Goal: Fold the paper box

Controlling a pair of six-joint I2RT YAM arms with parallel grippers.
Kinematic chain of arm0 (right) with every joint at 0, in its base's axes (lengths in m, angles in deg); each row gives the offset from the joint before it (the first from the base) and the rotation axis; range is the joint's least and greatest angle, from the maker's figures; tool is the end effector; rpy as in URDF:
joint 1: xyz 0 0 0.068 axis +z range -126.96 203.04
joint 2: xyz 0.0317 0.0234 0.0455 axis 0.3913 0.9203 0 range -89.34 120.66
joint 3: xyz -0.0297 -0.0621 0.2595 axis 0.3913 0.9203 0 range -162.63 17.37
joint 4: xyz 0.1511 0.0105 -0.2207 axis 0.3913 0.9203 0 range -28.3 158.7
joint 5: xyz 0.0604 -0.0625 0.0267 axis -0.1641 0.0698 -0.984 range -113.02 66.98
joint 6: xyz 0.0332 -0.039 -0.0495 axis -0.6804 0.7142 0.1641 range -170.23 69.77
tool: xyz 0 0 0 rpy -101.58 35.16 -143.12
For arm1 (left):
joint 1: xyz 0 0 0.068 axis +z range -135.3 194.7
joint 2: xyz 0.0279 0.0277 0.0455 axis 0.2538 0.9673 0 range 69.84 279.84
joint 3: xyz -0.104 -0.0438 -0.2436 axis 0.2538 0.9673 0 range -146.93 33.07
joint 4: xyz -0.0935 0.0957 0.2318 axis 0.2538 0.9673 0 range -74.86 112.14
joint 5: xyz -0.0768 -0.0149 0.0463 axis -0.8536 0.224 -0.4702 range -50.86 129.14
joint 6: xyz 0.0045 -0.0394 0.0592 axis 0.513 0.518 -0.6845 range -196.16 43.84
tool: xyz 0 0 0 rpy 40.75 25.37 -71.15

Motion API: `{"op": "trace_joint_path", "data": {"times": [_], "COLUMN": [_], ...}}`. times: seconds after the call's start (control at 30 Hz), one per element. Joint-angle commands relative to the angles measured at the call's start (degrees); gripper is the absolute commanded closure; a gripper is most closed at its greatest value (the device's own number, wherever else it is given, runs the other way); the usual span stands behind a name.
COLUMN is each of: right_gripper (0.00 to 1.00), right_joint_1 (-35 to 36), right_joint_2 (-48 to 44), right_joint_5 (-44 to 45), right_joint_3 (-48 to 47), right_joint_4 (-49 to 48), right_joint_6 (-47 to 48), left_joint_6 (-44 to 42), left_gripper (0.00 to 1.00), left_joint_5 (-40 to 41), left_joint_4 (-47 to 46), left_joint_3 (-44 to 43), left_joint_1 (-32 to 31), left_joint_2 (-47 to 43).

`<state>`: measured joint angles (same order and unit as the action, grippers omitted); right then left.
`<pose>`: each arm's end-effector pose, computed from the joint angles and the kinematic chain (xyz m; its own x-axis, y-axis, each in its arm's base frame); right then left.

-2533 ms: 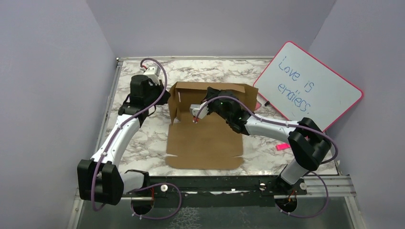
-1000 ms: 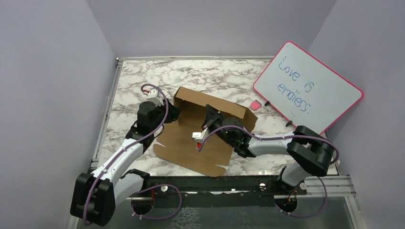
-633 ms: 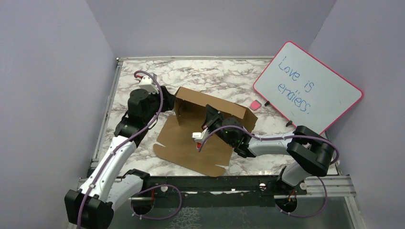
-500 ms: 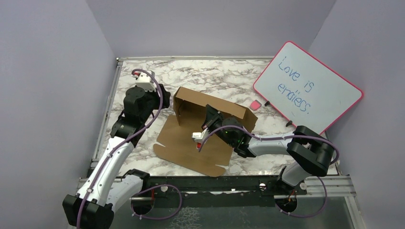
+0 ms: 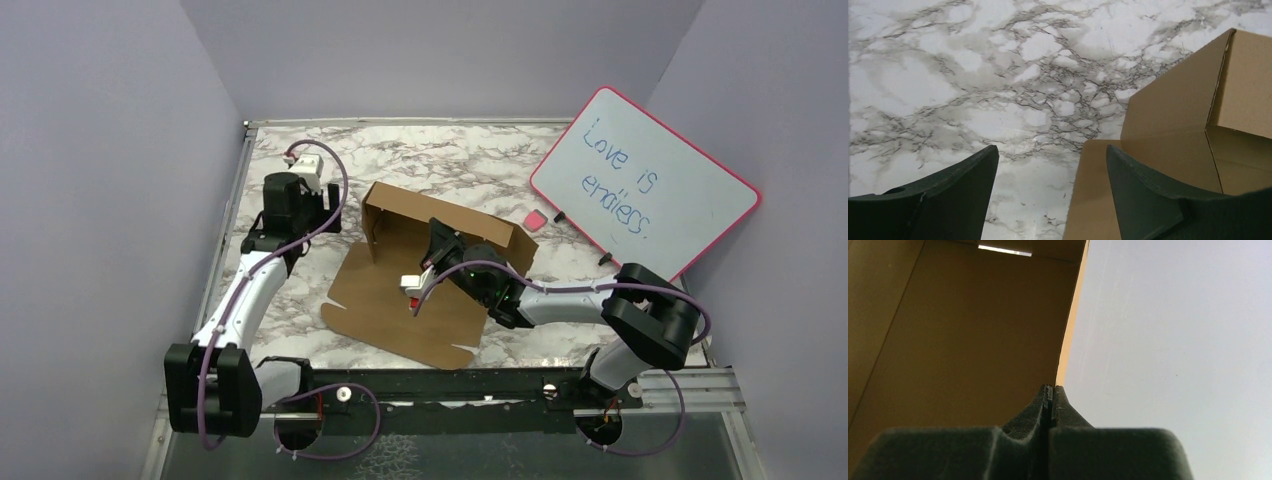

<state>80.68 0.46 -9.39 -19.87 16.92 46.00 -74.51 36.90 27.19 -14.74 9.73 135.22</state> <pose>0.1986 0.2878 0.1920 0.6998 -0.7007 0.1392 0.0035 -0.1915 -0.9815 0.2838 -0.0269 0.2652 -0.4957 0.0143 -0.8684 0.1062 0.9934 -0.0443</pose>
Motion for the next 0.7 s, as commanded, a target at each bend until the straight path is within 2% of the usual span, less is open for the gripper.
{"op": "trace_joint_path", "data": {"times": [0.0, 0.17, 0.33, 0.5, 0.67], "right_gripper": [0.99, 0.99, 0.99, 0.99, 0.99], "right_joint_1": [0.7, 0.7, 0.7, 0.7, 0.7], "right_joint_2": [0.7, 0.6, 0.5, 0.9, 0.7], "right_joint_5": [-2.3, -3.1, -3.4, -4.3, -4.9], "right_joint_3": [-0.5, -0.4, -0.5, -0.7, -0.7], "right_joint_4": [6.4, 6.6, 6.9, 6.9, 6.9], "right_joint_6": [-1.9, -2.9, -3.7, -4.4, -5.0], "left_joint_6": [-4.9, -6.9, -8.8, -7.5, -6.1], "left_gripper": [0.20, 0.20, 0.20, 0.20, 0.22], "left_joint_5": [-10.6, -17.2, -23.7, -25.7, -28.0], "left_joint_4": [-4.7, -8.9, -16.2, -22.3, -28.7], "left_joint_3": [1.5, 4.8, 10.7, 14.2, 15.3], "left_joint_1": [0.2, 0.2, 0.1, 0.0, 0.0], "left_joint_2": [4.2, 5.1, 0.3, -1.7, 1.3]}}
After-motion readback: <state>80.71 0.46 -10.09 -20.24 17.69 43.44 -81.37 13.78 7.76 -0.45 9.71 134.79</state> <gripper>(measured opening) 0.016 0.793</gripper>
